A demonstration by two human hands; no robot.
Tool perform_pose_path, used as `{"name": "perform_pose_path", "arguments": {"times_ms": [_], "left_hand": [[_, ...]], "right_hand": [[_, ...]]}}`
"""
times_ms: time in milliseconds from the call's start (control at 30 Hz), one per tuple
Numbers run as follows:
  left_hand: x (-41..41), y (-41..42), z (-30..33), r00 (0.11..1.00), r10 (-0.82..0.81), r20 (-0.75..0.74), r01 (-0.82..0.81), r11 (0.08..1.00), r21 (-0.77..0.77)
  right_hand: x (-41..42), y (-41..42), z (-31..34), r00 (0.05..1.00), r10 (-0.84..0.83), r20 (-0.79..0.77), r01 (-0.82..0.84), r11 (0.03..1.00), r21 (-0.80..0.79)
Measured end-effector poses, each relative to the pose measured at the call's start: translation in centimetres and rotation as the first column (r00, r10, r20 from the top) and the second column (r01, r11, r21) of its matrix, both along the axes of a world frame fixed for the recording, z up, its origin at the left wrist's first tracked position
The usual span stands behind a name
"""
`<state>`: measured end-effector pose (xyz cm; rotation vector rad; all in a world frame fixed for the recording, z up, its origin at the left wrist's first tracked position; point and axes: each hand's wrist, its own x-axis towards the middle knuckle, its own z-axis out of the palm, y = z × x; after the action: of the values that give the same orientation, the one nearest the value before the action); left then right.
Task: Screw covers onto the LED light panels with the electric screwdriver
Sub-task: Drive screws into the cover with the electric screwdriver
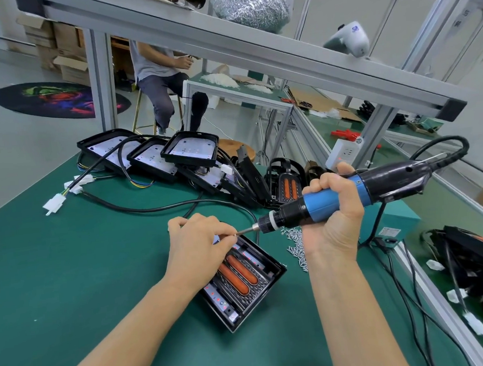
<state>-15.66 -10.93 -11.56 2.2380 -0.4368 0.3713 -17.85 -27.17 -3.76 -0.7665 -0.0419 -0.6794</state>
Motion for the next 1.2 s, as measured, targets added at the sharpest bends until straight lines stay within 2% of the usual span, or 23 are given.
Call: {"name": "perform_pose_path", "arguments": {"times_ms": [233,400,500,633,833,1200], "left_hand": [[-0.06,-0.01,0.07,1.0,0.0,-0.005,-0.001,1.0,-0.03],[-0.31,-0.07,0.34,0.992,0.019,0.127,-0.037,0.99,0.138],[-0.35,-0.06,0.45,0.992,0.022,0.124,-0.042,0.986,0.161],[-0.23,0.01,0.37,0.998,0.007,0.059,-0.011,0.997,0.078],[-0.21,0.27,0.28,0.995,-0.086,-0.052,0.074,0.979,-0.191],[0.24,0.72,-0.02,0.988,-0.15,-0.037,0.132,0.942,-0.309]], "right_hand": [[-0.07,0.06,0.11,1.0,0.005,0.017,-0.004,1.0,-0.014],[-0.16,0.32,-0.3,0.999,-0.036,0.015,0.036,0.999,-0.013],[-0.17,0.33,-0.34,0.999,-0.034,0.015,0.034,0.999,-0.009],[-0.23,0.31,-0.33,0.999,-0.022,0.031,0.022,1.0,-0.018],[-0.34,0.29,-0.32,0.999,-0.038,0.039,0.037,0.999,0.023],[-0.4,0.05,-0.65,0.998,-0.042,0.035,0.038,0.994,0.104]]}}
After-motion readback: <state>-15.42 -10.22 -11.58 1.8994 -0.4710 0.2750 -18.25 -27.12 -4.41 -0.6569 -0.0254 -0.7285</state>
